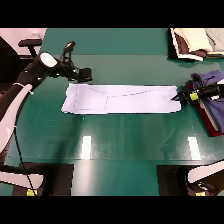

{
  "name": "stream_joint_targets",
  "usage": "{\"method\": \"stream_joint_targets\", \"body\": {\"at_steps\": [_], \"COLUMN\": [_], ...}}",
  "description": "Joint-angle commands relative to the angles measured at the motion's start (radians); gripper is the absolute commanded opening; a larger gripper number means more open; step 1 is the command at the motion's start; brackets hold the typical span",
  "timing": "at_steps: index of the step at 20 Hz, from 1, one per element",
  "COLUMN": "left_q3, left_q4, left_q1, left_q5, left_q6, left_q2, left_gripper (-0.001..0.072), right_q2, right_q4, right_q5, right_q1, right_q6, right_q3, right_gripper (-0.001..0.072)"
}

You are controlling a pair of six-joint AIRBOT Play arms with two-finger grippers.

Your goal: Fold the shirts.

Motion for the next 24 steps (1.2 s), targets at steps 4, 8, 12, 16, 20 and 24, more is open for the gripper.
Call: {"method": "stream_joint_targets", "body": {"at_steps": [4, 8, 12, 16, 20, 24], "left_q3": [0.066, 0.210, 0.314, 0.331, 0.337, 0.337], "left_q4": [-0.006, -0.010, -0.010, -0.009, -0.006, -0.006], "left_q1": [-0.169, -0.250, -0.299, -0.305, -0.305, -0.305], "left_q5": [0.084, 0.045, 0.017, 0.009, 0.022, 0.023], "left_q6": [-0.031, -0.054, -0.060, -0.082, -0.082, -0.082], "left_q2": [-0.146, -0.284, -0.373, -0.400, -0.400, -0.400], "left_gripper": [0.0025, 0.0025, 0.0025, 0.0025, 0.0025, 0.0025], "right_q2": [0.118, 0.227, 0.264, 0.264, 0.264, 0.264], "right_q4": [0.028, 0.028, 0.028, 0.029, 0.065, 0.132], "right_q5": [0.071, 0.073, 0.080, 0.052, 0.002, -0.088], "right_q1": [0.059, 0.142, 0.278, 0.406, 0.505, 0.576], "right_q6": [0.017, 0.072, 0.091, 0.120, 0.120, 0.119], "right_q3": [0.179, 0.301, 0.421, 0.512, 0.531, 0.530], "right_gripper": [0.0018, 0.0018, 0.0018, 0.0018, 0.0018, 0.0018]}}
